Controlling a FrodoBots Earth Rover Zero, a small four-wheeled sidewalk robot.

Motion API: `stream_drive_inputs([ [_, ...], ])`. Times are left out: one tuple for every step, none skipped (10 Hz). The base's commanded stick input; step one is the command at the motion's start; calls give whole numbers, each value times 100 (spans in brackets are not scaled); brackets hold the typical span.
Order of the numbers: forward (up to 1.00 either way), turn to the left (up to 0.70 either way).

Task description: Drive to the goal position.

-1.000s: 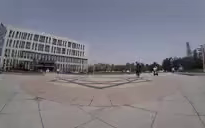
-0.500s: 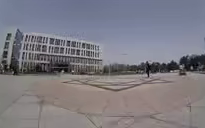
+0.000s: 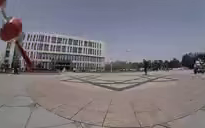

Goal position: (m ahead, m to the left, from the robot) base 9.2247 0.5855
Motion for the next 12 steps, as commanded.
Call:
stream_drive_inputs([
  [100,40],
  [100,40],
  [100,40],
  [100,40],
  [100,40],
  [100,40],
  [100,40],
  [100,30],
  [100,0],
  [100,0],
  [100,0],
  [100,0],
])
